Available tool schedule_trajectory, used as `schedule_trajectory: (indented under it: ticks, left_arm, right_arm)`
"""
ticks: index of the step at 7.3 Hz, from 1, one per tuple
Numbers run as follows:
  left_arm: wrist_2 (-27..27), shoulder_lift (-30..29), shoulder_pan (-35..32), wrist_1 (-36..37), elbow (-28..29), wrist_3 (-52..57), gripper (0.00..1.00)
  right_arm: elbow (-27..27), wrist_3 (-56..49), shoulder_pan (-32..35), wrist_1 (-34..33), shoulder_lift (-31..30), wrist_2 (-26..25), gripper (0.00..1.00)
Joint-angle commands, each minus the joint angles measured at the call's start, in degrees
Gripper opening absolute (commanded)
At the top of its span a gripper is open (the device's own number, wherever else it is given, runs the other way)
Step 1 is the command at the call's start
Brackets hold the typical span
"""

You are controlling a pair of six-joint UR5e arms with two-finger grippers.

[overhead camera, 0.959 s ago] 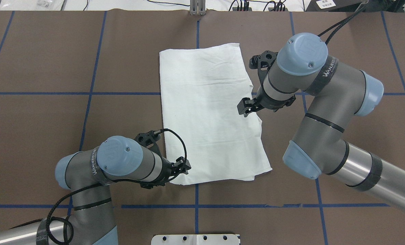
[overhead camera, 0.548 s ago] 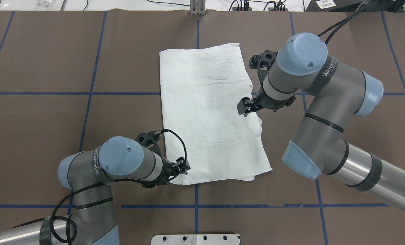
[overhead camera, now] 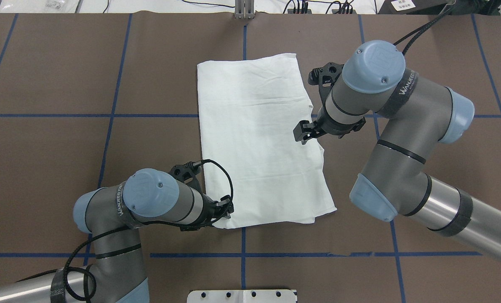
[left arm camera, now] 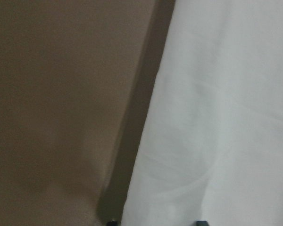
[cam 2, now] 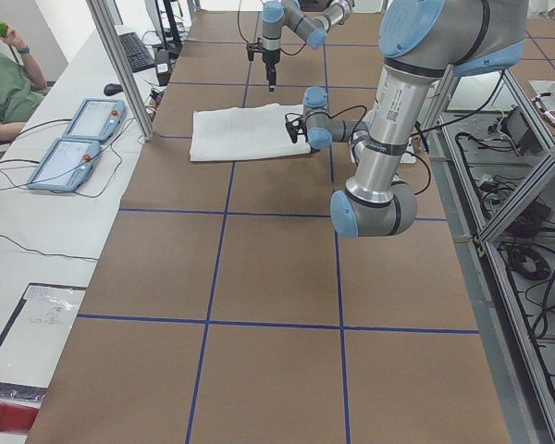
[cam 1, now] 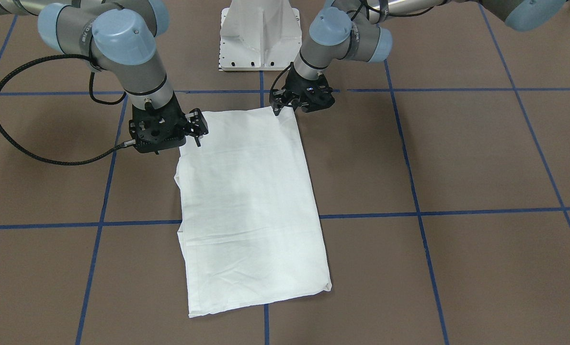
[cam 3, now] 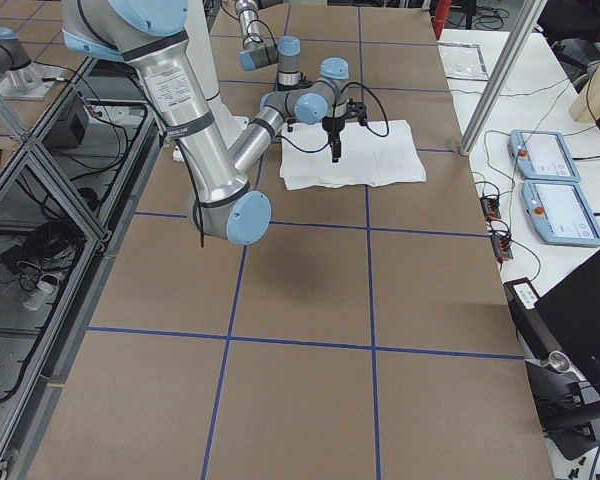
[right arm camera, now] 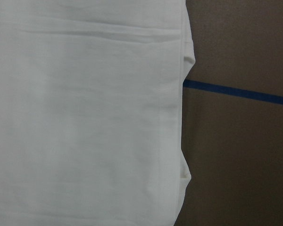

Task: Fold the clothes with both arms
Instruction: 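Move the right gripper to the shirt's near corner beside the left gripper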

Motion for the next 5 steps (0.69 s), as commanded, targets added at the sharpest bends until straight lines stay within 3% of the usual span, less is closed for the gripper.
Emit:
schedule_trajectory:
  ticks: [1, 2, 5]
  left_arm:
    - [0.0, 0.0, -0.1, -0.6, -0.1, 0.2, 0.23]
    - [0.0, 0.2, -0.1, -0.6, -0.1, 0.6, 0.0]
    - [0.0, 0.6, -0.6, -0.5, -1.1, 1.5, 0.0]
  right_arm:
    - [0.0, 0.1, 0.0, 0.0, 0.1, 0.0, 1.0]
    - [0.0, 0.6, 0.0, 0.0, 0.2, 0.0, 1.0]
    - [0.9, 12.9, -2.8, 0.2, 0.4, -0.5, 1.0]
